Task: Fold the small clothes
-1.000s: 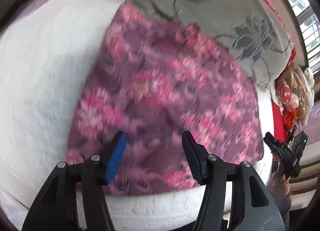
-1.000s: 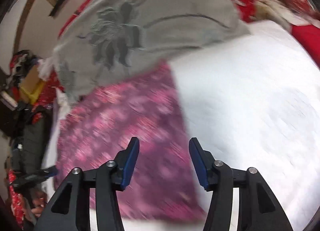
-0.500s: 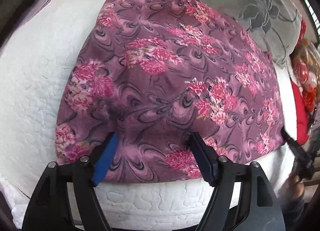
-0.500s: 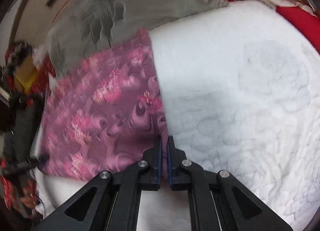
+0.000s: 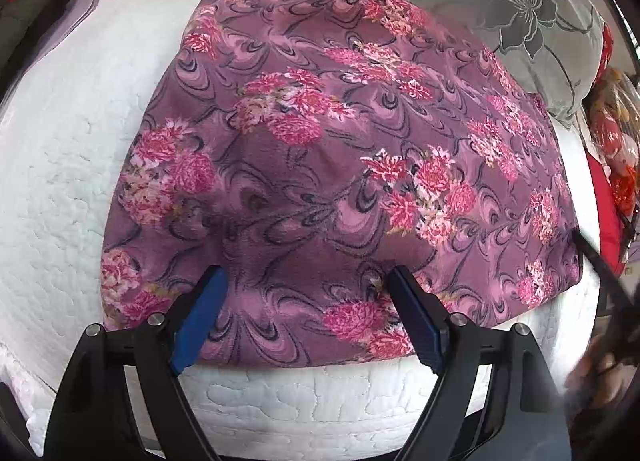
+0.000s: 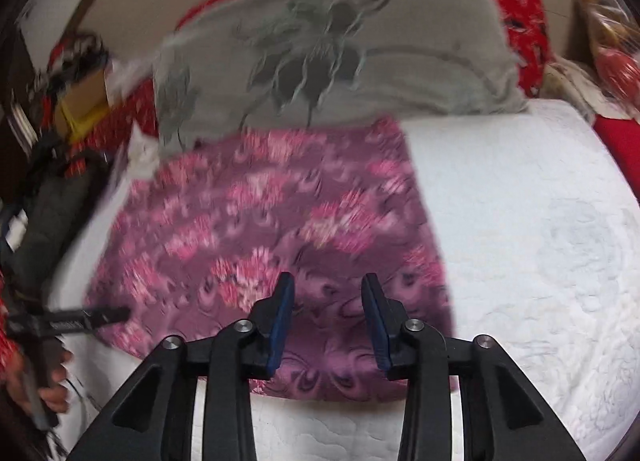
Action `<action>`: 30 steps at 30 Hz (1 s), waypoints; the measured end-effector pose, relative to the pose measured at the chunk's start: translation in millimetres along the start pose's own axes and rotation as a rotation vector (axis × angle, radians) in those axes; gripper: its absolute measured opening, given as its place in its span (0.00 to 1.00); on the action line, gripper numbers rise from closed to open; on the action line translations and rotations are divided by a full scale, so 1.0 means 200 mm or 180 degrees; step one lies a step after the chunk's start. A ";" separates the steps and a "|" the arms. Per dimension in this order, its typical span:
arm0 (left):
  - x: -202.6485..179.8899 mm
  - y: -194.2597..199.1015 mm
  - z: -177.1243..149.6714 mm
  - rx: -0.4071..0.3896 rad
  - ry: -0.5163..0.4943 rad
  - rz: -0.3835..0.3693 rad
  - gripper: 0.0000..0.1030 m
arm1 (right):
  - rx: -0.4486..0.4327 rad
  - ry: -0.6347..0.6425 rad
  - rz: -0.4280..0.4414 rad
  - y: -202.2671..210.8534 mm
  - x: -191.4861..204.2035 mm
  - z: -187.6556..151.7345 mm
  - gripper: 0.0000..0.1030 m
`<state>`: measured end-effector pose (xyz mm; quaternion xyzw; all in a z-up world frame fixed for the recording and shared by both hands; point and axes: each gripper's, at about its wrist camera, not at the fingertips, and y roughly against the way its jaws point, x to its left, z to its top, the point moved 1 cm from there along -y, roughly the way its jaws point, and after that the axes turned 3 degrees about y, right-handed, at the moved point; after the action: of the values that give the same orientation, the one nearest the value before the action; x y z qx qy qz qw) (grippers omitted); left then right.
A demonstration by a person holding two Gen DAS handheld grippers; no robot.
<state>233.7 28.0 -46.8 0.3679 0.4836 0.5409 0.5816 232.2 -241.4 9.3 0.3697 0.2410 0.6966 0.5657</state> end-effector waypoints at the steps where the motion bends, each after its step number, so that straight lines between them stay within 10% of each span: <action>1: 0.01 -0.01 0.01 0.0005 0.0000 -0.0008 0.83 | 0.0124 0.0027 -0.0066 -0.06 0.01 -0.03 0.37; 16: 0.00 -0.01 0.03 -0.0112 -0.0071 -0.0191 0.97 | 0.0000 0.0554 -0.0426 -0.26 0.22 -0.17 1.00; 21: 0.10 0.12 0.20 -0.0427 0.0029 -0.0234 0.97 | 0.0188 0.0486 -0.0315 -0.26 0.20 -0.09 0.96; 26: 0.16 0.07 0.49 -0.0395 0.0081 -0.0039 0.97 | -0.0379 -0.0146 -0.0465 -0.12 -0.06 0.20 0.98; 30: 0.18 -0.03 0.65 -0.0350 0.0162 0.0012 0.97 | -0.0066 -0.0829 -0.0504 -0.30 -0.37 0.40 0.91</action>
<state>358.4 74.0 -24.1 0.3223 0.4670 0.5770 0.5875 338.8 -305.1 -4.7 0.4309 0.1867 0.5984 0.6491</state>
